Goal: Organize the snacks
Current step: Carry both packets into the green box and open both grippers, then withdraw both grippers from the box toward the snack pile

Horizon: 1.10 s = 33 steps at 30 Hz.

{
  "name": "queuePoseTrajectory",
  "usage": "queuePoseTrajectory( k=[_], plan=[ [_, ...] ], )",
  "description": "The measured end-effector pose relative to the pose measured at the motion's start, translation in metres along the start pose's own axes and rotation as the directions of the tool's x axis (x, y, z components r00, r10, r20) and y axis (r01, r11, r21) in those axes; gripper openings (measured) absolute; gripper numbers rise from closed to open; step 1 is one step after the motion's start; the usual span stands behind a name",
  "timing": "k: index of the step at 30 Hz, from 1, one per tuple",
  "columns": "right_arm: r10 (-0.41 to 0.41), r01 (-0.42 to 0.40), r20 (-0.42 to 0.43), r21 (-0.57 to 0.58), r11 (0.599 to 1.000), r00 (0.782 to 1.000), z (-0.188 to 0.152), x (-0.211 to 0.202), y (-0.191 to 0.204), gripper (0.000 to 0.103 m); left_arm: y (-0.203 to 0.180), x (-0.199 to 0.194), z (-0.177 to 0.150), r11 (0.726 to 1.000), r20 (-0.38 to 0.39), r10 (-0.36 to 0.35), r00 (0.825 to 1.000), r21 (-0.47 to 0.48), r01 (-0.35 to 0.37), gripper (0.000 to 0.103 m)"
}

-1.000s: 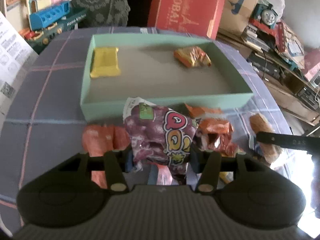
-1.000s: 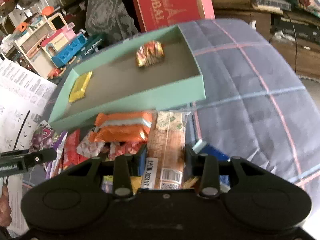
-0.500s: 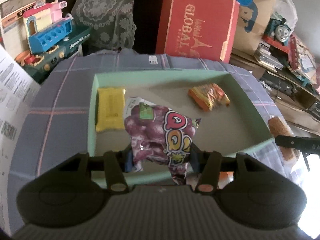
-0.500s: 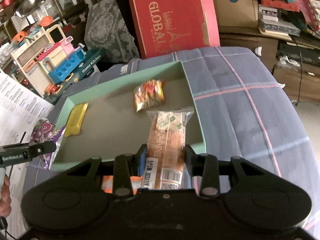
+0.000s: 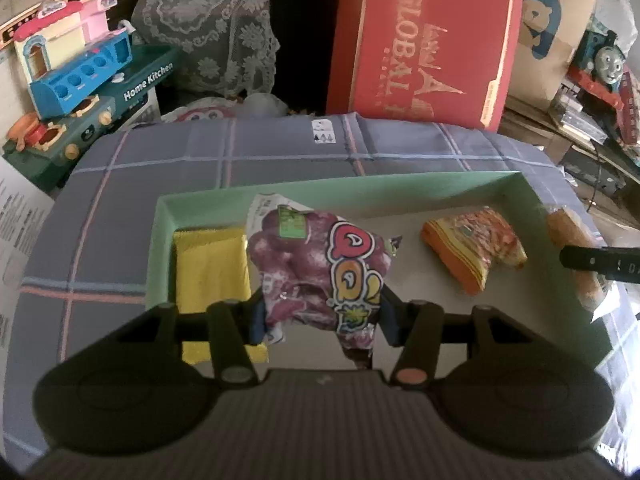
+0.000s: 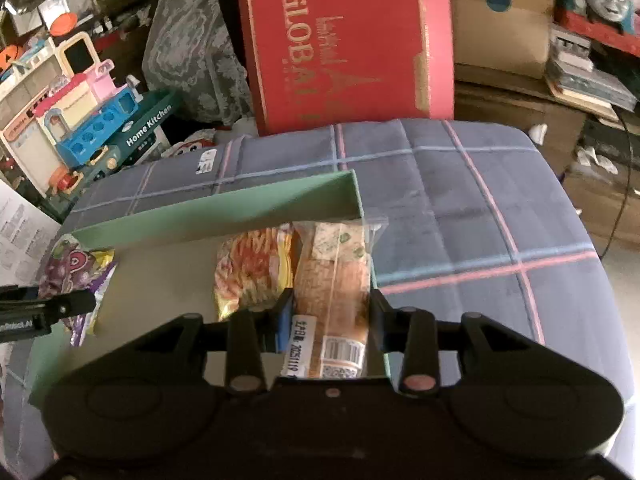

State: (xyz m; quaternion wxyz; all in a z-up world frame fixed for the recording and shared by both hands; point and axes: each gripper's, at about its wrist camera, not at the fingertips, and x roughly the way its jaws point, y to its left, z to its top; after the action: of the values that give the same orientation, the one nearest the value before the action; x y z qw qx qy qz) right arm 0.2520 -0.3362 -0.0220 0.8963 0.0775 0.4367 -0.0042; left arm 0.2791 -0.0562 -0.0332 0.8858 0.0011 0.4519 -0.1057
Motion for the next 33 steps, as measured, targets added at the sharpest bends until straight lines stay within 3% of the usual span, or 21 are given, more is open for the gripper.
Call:
queuePoseTrajectory(
  k=[4, 6, 7, 8, 9, 10, 11, 23, 33],
  plan=[
    [-0.004, 0.004, 0.002, -0.037, 0.999, 1.000, 0.010, 0.014, 0.006, 0.038, -0.001, 0.015, 0.008, 1.000, -0.010, 0.006, 1.000, 0.004, -0.006, 0.052],
    [-0.004, 0.004, 0.007, -0.045, 0.999, 1.000, 0.013, 0.018, 0.008, 0.040, -0.003, 0.021, 0.010, 1.000, -0.012, 0.013, 1.000, 0.016, -0.013, 0.059],
    [-0.005, 0.006, 0.018, -0.049, 0.999, 1.000, 0.015, 0.018, 0.009, 0.051, -0.005, 0.023, 0.011, 0.999, -0.009, 0.029, 1.000, 0.022, -0.028, 0.064],
    [-0.006, 0.008, 0.034, -0.053, 0.999, 0.999, 0.016, 0.017, 0.010, 0.062, -0.006, 0.025, 0.011, 0.998, -0.004, 0.047, 0.999, 0.028, -0.047, 0.082],
    [-0.008, 0.011, 0.055, -0.051, 0.999, 0.998, 0.017, 0.015, 0.011, 0.086, -0.008, 0.025, 0.011, 0.998, 0.003, 0.064, 0.998, 0.030, -0.064, 0.098],
    [-0.011, 0.015, 0.090, -0.049, 0.999, 0.996, 0.016, 0.010, 0.013, 0.101, -0.009, 0.023, 0.010, 0.996, 0.019, 0.086, 0.996, 0.028, -0.087, 0.103],
    [-0.012, 0.017, 0.117, -0.047, 0.999, 0.993, 0.015, 0.005, 0.014, 0.103, -0.010, 0.022, 0.009, 0.995, 0.033, 0.100, 0.994, 0.026, -0.101, 0.103],
    [0.011, -0.009, 0.103, -0.014, 1.000, 0.995, -0.003, -0.020, 0.008, 0.103, -0.008, -0.008, -0.012, 0.996, -0.003, 0.094, 0.996, 0.004, -0.094, 0.103],
    [0.071, -0.072, 0.098, 0.003, 0.997, 0.993, -0.035, -0.072, 0.013, 0.103, -0.024, -0.056, -0.049, 0.997, 0.001, 0.076, 0.997, 0.020, -0.076, 0.103]
  ],
)
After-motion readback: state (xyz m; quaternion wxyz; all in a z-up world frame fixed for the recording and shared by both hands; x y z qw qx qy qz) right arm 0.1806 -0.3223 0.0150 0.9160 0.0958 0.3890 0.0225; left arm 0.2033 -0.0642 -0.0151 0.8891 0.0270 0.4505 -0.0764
